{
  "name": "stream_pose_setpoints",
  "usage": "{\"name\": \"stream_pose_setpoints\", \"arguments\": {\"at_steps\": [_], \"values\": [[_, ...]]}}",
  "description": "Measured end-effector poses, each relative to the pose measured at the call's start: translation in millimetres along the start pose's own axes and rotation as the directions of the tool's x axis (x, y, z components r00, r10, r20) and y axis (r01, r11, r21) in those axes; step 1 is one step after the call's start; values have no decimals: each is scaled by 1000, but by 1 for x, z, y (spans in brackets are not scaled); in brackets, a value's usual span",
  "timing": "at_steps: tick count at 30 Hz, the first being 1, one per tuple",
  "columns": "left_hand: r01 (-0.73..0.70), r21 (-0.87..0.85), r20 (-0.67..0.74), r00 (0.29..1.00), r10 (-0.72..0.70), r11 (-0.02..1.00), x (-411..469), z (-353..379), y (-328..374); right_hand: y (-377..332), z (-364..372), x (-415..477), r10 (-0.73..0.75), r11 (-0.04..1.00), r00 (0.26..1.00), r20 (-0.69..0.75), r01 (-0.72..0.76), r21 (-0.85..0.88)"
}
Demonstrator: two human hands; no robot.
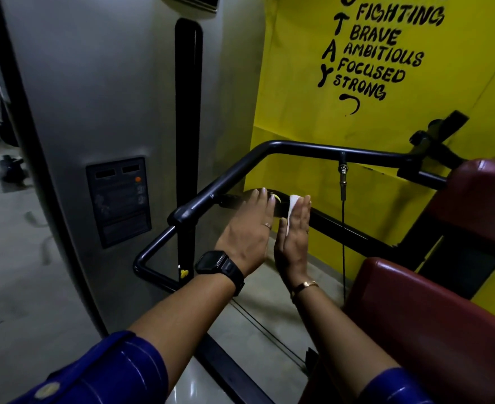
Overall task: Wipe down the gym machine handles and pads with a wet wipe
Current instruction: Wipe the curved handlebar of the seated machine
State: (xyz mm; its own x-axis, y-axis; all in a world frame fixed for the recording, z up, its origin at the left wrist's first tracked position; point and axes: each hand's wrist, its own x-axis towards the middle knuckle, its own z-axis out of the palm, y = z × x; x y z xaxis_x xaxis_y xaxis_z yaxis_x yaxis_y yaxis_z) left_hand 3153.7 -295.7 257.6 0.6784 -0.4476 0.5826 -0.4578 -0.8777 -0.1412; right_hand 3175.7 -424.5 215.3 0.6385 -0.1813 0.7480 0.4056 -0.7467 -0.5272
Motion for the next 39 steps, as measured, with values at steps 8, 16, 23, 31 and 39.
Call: {"name": "stream_pose_setpoints", "arguments": {"at_steps": [8,16,23,31,39], "values": [[2,-29,22,1000,-1,1000,0,-7,2,-10,-18,39,184,981,976,114,-189,35],[4,-6,38,999,-3,1000,2,-8,1,25,-25,-6,-219,934,959,180,259,-244],[33,-65,117,993,-25,997,1,-16,2,-31,-23,-12,285,939,952,117,-301,168],[46,-94,171,985,-29,995,3,-21,3,-74,-53,9,738,264,594,321,-691,673],[-23,-218,216,974,71,976,3,-22,-7,-102,-73,38,766,6,570,299,-471,882]]}}
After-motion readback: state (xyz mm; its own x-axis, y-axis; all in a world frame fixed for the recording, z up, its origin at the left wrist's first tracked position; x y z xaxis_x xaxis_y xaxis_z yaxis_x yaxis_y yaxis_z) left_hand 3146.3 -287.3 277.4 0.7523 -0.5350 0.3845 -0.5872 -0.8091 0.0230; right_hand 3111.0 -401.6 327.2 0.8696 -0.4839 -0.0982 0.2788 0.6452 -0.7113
